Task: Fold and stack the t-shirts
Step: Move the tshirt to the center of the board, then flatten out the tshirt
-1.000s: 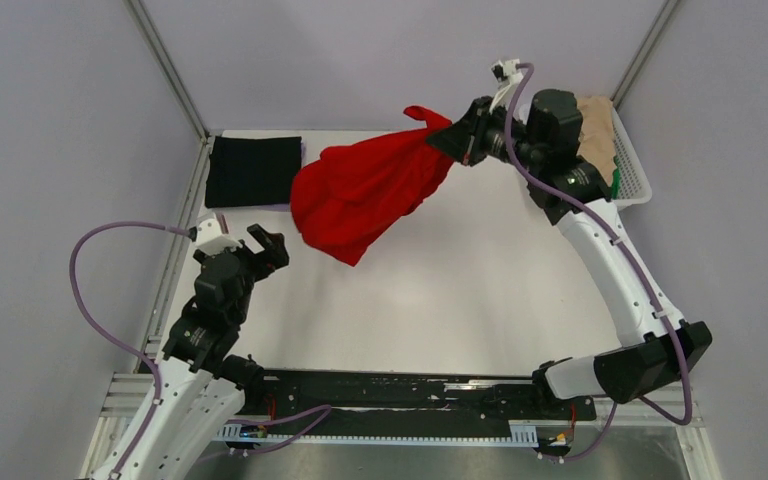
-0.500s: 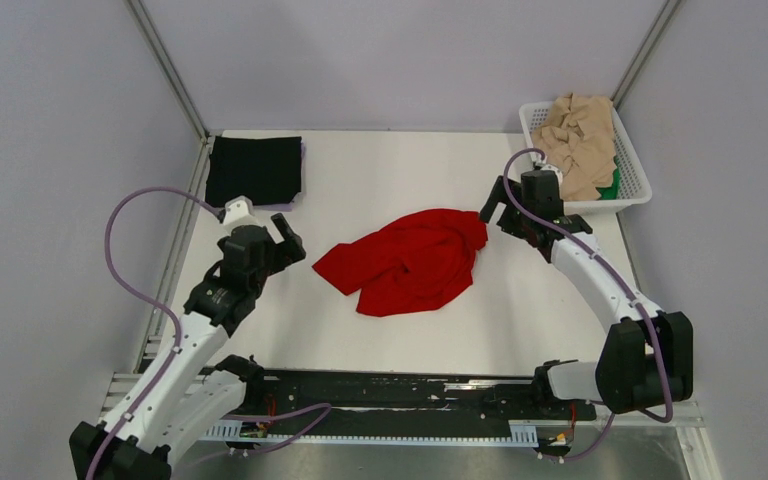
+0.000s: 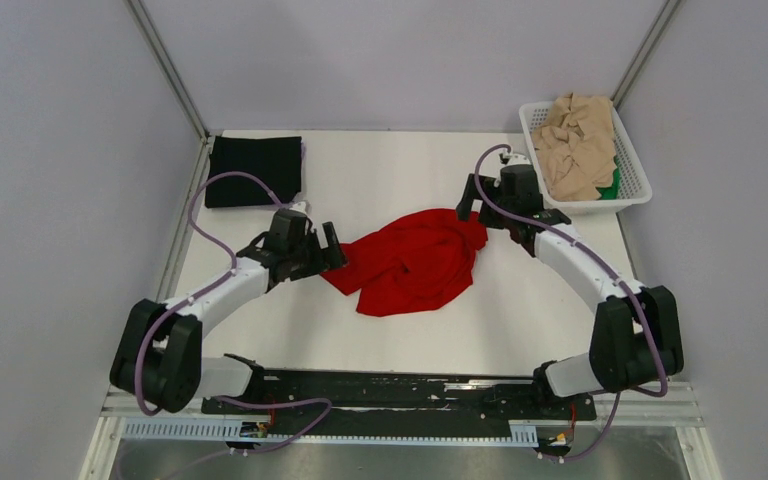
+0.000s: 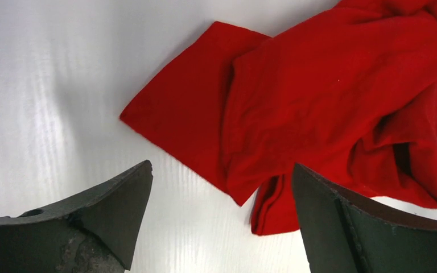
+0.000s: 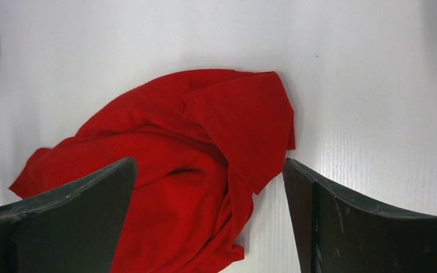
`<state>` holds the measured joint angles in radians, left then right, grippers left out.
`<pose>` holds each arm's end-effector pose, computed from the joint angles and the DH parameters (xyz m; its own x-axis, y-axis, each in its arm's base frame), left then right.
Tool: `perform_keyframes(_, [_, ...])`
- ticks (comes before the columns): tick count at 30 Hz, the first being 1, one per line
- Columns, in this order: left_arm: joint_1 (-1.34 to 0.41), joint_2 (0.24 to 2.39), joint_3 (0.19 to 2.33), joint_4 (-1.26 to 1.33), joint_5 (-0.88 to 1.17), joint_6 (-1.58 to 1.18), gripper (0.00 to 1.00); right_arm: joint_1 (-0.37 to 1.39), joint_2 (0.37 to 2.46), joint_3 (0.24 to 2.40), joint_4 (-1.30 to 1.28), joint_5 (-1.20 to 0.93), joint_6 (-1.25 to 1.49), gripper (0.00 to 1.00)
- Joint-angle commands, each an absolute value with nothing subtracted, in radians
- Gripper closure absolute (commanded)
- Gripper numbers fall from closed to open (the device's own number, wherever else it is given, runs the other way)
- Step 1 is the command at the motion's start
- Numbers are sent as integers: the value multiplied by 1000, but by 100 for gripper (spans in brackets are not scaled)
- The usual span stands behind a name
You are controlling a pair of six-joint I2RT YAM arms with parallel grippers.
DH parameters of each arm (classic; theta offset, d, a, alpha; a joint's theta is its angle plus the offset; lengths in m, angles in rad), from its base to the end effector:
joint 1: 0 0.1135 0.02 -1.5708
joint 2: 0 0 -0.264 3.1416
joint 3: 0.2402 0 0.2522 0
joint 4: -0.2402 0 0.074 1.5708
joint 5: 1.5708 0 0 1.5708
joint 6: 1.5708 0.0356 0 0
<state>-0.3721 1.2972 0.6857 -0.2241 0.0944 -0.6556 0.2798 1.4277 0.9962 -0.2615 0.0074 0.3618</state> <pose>0.2383 -0.0966 0.1950 -0.8043 -0.3376 -0.4891 -0.0876 0.8813 -0.4643 0.3021 0.0865 0.2568 -0.6701 0.1757 -0.7212 -0.0358 0.9628 0.2679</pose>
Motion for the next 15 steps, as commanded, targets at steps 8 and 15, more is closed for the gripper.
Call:
perform_keyframes(8, [-376,1593,833,-13,275,-633,22,365,1633,1112,-231,192,261,0])
perform_keyframes(15, [-377,1705,886,-5,288,-635,28,398,1768,1191,-249,244,236,6])
